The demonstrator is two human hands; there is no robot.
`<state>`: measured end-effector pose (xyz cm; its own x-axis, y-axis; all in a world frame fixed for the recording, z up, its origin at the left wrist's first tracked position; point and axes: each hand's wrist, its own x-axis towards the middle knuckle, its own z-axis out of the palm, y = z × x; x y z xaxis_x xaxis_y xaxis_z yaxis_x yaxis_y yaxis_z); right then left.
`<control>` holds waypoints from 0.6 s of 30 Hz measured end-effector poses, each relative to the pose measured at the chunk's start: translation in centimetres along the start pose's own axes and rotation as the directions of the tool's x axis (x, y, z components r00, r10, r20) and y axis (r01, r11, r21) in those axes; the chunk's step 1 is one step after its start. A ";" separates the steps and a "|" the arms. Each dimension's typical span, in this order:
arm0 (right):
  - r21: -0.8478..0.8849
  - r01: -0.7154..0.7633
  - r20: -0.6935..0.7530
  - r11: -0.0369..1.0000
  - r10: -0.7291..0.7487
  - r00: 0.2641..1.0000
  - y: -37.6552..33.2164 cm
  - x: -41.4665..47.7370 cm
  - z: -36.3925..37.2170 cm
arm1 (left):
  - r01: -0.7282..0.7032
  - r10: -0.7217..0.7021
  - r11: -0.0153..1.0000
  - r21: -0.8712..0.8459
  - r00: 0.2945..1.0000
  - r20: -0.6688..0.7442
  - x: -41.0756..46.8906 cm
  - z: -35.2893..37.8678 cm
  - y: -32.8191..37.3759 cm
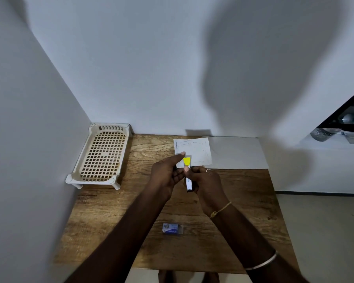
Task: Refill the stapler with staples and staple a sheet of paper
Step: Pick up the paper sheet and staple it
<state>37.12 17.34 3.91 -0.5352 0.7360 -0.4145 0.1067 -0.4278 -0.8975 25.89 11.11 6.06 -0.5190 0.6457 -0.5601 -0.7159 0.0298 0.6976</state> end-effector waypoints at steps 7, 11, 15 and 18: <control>-0.061 0.014 -0.044 0.998 -0.017 0.999 0.2 0.4 -0.2 | 0.035 -0.034 0.999 -0.022 0.999 0.036 -0.1 0.0 0.0; -0.090 0.022 -0.069 0.996 -0.028 0.997 0.2 0.4 -0.1 | 0.044 -0.044 0.999 -0.005 0.998 0.043 -0.1 -0.1 0.0; -0.104 0.026 -0.061 0.994 -0.032 0.998 0.0 0.2 0.0 | 0.048 -0.048 0.999 -0.001 0.997 0.054 0.0 -0.3 -0.1; -0.057 0.005 -0.041 0.998 -0.008 0.999 -0.3 -0.2 0.1 | 0.049 -0.050 0.999 0.008 0.998 0.047 0.0 -0.4 0.0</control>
<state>37.11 17.26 4.26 -0.5009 0.7604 -0.4134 0.1517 -0.3931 -0.9069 25.69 10.81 5.87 -0.4600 0.6788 -0.5724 -0.7369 0.0678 0.6726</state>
